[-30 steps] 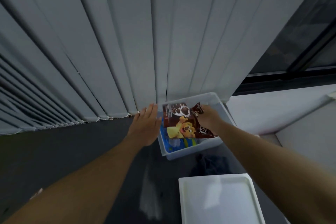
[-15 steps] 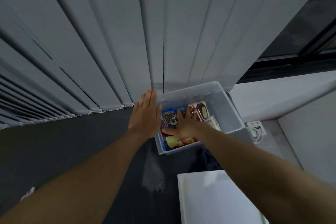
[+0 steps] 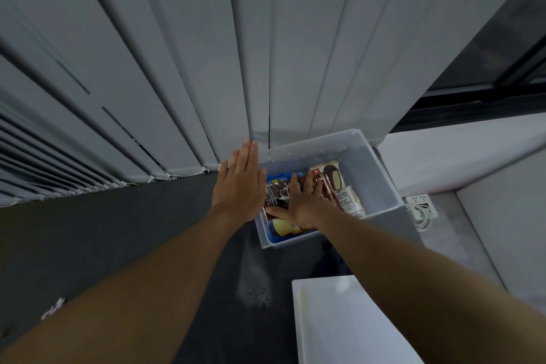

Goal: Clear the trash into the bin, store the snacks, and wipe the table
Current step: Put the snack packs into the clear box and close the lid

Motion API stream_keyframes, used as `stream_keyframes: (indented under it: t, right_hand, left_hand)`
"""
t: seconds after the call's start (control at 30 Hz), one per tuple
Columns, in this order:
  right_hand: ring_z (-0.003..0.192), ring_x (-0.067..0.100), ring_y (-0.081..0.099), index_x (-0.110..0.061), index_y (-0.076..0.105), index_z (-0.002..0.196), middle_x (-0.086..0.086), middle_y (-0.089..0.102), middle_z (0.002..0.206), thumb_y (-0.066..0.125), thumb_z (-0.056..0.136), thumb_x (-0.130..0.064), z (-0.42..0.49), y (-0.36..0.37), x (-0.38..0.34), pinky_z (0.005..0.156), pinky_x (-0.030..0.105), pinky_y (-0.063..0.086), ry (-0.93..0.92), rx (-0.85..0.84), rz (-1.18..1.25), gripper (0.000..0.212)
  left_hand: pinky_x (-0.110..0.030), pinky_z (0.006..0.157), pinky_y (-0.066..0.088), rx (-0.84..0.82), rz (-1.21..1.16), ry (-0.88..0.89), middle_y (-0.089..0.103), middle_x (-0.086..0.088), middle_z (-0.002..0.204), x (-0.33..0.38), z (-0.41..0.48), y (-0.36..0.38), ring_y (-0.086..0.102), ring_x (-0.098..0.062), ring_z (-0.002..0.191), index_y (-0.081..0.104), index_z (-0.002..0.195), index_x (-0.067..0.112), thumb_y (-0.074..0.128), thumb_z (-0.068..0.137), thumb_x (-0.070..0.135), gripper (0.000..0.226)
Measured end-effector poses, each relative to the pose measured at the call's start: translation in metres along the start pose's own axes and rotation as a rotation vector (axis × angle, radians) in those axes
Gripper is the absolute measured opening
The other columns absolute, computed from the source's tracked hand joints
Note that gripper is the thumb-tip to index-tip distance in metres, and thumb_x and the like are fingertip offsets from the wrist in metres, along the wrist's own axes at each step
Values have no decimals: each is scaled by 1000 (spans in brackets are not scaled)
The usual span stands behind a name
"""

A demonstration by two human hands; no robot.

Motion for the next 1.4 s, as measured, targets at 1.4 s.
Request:
stream_keyframes:
  t: [1.4]
  right_hand:
    - [152,35,9,-30,18,155,6,17,165,27,94,-73,-257,1,76,117,68,8,36,674,143,75]
  left_hand:
    - [-43,117,28,1,111,445,35,-6,158,84,-194,-47,33,-24,144,27,155,16,33,103,41,58]
Point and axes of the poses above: each hand's wrist, its own z-axis towards the middle knuckle, its own y-axis out of the palm, x = y × z, the point moved 8 cm from there along z, towards the middle knuckle
